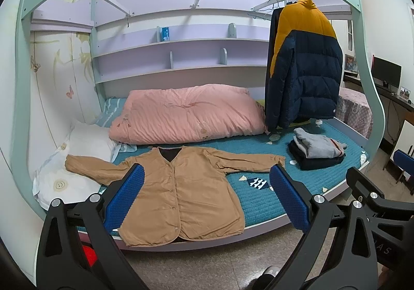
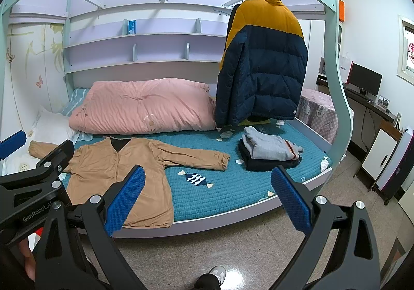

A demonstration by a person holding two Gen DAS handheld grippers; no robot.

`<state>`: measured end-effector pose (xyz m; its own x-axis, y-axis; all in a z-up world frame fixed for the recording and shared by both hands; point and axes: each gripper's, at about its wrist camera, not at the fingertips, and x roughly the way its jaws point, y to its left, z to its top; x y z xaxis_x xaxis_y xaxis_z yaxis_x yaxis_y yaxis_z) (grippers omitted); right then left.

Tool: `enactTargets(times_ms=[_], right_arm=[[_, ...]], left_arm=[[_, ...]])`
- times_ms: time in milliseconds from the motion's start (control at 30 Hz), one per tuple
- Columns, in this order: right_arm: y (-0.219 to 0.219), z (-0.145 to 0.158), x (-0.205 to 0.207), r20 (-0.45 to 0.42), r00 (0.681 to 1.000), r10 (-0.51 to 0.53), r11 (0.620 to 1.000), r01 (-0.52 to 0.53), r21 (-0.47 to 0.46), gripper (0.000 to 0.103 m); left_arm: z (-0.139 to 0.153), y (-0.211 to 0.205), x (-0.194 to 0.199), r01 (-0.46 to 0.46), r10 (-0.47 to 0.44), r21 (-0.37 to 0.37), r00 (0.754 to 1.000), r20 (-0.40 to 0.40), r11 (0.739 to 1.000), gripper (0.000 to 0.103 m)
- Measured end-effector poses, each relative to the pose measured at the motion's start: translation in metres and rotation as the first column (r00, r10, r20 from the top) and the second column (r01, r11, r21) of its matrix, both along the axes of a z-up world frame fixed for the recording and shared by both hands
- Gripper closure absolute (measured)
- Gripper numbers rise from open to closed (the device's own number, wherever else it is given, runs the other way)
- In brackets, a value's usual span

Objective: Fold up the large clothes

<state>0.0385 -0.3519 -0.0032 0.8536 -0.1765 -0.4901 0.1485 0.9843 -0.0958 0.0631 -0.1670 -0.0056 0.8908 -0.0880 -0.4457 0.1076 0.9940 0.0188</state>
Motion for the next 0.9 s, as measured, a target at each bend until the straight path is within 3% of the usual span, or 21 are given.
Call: enactTargets(times_ms=[900], right_arm=[[0.0013, 0.0035, -0.0021, 0.003, 1.000, 0.005, 1.000, -0.005, -0.002, 0.008]], left_arm=[[0.0013, 0.0013, 0.0004, -0.002, 0.002, -0.001, 1.000, 0.005, 1.000, 0.006]])
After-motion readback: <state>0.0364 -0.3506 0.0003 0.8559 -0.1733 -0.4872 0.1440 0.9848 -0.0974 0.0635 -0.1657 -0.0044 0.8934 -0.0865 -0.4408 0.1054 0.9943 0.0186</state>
